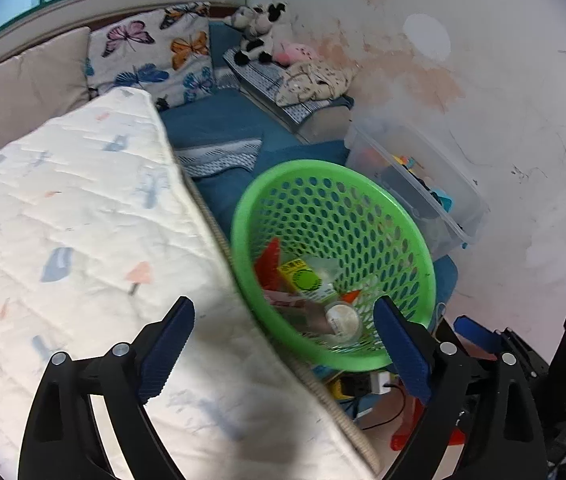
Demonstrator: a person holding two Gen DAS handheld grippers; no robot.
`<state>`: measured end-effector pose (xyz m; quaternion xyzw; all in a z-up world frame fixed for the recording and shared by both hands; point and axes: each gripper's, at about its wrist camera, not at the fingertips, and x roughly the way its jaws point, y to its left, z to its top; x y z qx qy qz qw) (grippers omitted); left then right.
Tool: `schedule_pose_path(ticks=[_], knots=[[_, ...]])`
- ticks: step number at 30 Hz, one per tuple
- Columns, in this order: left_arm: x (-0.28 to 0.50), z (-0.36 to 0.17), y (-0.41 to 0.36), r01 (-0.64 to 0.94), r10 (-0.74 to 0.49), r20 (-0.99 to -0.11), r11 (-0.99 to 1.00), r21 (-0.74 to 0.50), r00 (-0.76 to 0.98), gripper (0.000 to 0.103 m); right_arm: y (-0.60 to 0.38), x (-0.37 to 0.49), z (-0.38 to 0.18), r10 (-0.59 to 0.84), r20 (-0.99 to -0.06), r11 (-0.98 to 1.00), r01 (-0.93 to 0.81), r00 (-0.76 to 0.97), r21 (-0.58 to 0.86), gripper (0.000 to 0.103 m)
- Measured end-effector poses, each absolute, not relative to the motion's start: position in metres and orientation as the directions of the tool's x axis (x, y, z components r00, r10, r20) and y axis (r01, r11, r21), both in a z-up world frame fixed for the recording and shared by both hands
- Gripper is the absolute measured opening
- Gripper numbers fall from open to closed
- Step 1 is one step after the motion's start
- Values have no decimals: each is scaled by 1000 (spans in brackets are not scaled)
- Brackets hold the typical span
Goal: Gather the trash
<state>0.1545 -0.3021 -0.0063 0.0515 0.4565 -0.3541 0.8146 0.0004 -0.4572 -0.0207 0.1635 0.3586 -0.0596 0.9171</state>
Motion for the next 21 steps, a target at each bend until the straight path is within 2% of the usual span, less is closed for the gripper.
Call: schedule_pose_path(ticks=[6,16,21], knots=[[149,6,-264,590,-465,-765,795,-141,444,94,-432,2,-9,6,-664,953,198,748,231,92],[145,18,-192,495,-336,-728,869,5,597,95,-389,14,3,18,-643,969,145,766,200,95],[139,25,-159,460,-314,-702,888,21,639,96,-367,23,10,27,-634,978,112,773,177,95]])
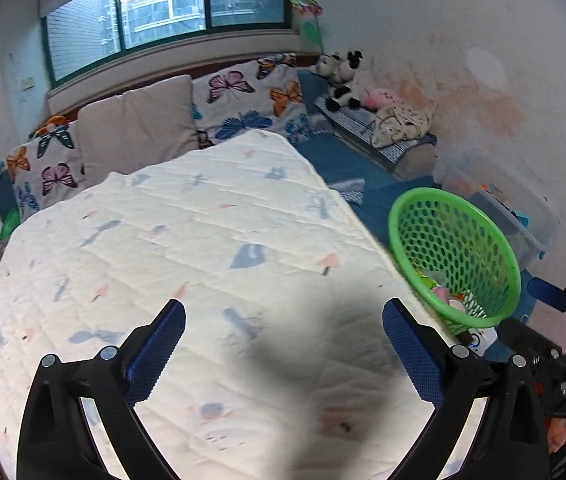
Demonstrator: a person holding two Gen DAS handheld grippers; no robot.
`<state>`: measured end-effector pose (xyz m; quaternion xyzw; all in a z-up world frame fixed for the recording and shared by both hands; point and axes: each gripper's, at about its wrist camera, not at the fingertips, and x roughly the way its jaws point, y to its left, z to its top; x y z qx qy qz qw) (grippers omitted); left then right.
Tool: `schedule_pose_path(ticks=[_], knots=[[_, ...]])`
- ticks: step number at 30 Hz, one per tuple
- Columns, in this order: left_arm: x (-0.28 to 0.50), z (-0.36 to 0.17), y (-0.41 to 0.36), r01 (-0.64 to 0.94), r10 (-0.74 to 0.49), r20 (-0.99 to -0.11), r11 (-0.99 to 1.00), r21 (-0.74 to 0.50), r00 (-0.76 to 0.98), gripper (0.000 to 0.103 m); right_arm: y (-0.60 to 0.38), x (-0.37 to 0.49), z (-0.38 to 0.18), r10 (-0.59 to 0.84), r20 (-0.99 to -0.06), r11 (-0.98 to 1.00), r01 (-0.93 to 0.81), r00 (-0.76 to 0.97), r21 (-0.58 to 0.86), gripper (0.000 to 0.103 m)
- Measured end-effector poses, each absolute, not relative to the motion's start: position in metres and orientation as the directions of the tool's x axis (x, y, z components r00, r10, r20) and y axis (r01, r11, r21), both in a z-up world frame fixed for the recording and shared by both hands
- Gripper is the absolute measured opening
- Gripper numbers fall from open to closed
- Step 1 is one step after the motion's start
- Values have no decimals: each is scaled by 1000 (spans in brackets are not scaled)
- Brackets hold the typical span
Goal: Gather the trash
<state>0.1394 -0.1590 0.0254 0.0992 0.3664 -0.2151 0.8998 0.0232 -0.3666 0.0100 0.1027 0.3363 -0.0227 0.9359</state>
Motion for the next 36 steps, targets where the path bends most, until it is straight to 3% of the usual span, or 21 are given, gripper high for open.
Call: schedule_pose_path(ticks=[13,20,36], knots=[[129,26,-90,325,-213,-672,945,43,709,96,-325,48,22,31,-605,991,57,796,125,98],[122,24,-71,282,-186,-665,959,39,724,96,-319,53,22,42,-597,988,55,801,143,99],[116,16,-41,217,-165,-666,976,-5,728,96,-286,59,19,5,-595,1000,14,804,27,99]])
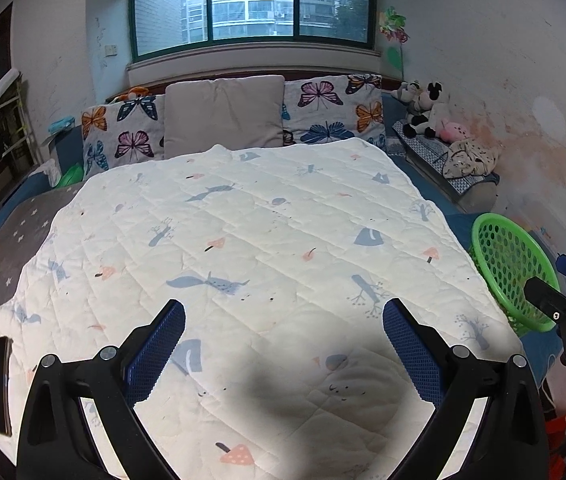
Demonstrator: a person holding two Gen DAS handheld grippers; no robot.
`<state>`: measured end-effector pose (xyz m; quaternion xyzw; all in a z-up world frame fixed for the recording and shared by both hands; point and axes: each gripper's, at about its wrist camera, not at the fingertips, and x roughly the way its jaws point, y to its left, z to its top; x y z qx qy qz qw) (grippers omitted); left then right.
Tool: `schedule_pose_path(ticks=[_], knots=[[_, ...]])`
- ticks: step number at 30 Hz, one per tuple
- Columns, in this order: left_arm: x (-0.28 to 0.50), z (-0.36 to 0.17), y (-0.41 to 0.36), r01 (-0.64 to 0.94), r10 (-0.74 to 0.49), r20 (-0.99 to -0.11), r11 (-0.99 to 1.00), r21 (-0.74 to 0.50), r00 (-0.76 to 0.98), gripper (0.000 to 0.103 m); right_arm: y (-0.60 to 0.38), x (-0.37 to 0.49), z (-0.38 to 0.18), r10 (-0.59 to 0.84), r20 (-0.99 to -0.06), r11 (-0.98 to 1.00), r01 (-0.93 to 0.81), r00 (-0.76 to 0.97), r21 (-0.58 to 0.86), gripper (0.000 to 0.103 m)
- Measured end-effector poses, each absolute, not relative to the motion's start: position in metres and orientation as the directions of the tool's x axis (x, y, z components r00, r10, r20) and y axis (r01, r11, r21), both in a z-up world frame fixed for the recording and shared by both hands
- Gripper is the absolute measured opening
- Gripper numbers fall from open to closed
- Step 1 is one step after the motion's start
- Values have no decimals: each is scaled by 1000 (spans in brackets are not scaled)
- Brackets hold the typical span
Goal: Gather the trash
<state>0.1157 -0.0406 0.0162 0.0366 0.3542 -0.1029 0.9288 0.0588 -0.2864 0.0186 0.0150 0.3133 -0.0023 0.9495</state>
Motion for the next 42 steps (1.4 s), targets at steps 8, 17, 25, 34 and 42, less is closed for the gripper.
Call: schedule_pose_path(ticks=[8,17,25,34,42], knots=[[111,18,-31,200,-158,-657,980,-11,737,96,-278,59,21,14,-586,1000,-2,810,21,99],[109,18,-23,182,-148,-653,983,-16,742,96,-271,61,20,20,-590,1000,-10,807,19,99],[107,19,-18,170,-141,-649,985,-19,747,96,-270,61,19,18,-591,1000,-7,806,20,99],[107,17,-16,167,-137,-651,986,-17,746,96,-270,62,17,21,-594,1000,-7,804,25,99],[106,17,-15,166,-137,-650,986,-18,748,96,-272,62,16,24,-595,1000,-9,803,28,99]])
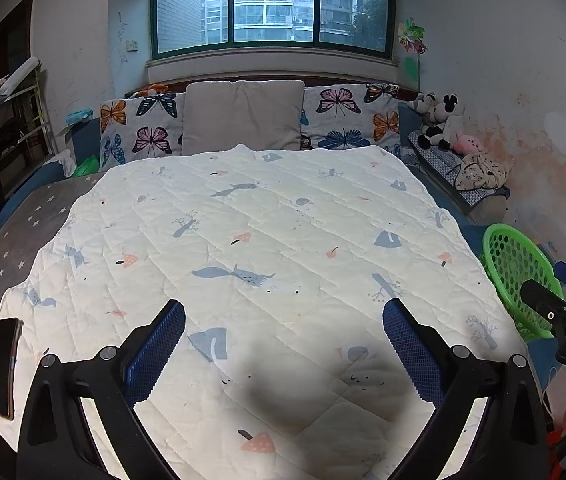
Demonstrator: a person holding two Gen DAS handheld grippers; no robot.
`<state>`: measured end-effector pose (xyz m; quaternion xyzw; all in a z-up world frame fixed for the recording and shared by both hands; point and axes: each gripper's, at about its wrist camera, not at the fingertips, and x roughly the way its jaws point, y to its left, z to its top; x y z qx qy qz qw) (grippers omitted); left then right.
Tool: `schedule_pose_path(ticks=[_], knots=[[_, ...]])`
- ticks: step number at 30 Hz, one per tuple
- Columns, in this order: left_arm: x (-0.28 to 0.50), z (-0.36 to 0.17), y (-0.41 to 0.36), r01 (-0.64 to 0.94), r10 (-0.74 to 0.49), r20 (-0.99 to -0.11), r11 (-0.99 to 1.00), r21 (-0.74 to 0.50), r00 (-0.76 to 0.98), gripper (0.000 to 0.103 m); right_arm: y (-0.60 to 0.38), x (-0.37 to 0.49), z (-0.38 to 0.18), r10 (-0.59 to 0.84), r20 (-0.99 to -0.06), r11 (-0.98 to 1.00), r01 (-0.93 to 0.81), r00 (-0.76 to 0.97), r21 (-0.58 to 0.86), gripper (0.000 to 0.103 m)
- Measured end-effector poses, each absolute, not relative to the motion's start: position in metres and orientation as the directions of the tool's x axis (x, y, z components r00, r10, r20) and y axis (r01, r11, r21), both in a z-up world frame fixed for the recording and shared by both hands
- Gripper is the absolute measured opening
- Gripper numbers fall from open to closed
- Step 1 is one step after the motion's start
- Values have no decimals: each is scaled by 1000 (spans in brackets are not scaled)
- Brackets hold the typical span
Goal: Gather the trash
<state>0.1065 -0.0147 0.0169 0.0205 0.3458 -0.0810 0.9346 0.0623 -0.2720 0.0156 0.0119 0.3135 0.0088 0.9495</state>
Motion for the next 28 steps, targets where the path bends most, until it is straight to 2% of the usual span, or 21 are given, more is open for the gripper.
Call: schedule_pose_path(ticks=[28], knots=[[103,22,-16,159,-112,-632,987,19,767,96,-264,66,12,47,-602,999,-28,797,41,99]])
